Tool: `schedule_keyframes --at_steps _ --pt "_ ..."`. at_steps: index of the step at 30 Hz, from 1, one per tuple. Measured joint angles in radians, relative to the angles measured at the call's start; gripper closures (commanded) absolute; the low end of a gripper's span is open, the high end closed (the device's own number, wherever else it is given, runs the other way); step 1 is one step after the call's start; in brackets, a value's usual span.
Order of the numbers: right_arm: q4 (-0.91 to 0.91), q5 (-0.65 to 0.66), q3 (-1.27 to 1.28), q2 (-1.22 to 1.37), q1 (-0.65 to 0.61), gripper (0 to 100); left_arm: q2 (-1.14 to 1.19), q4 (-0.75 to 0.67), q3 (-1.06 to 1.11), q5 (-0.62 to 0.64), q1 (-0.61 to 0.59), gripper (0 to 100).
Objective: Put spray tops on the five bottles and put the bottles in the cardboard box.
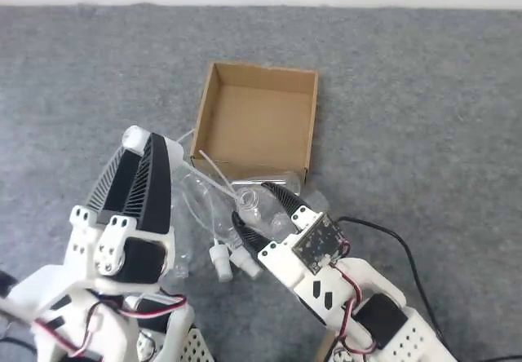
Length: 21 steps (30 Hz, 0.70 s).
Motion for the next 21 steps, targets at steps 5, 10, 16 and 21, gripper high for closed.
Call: schedule_keyframes --at_steps 5,10,16,21 --pt "0.000 0.018 0.000 0.000 0.000 91.6 0.000 0.000 0.000 -0.005 0.000 99" --pt "0.000 0.018 0.000 0.000 0.000 91.6 0.000 0.000 0.051 -0.011 0.011 99" --pt "0.000 0.021 0.000 0.000 0.000 91.6 0.002 0.012 0.078 -0.011 0.023 99" --pt "0.000 0.021 0.000 0.000 -0.002 91.6 0.002 0.107 0.078 -0.014 0.141 99"
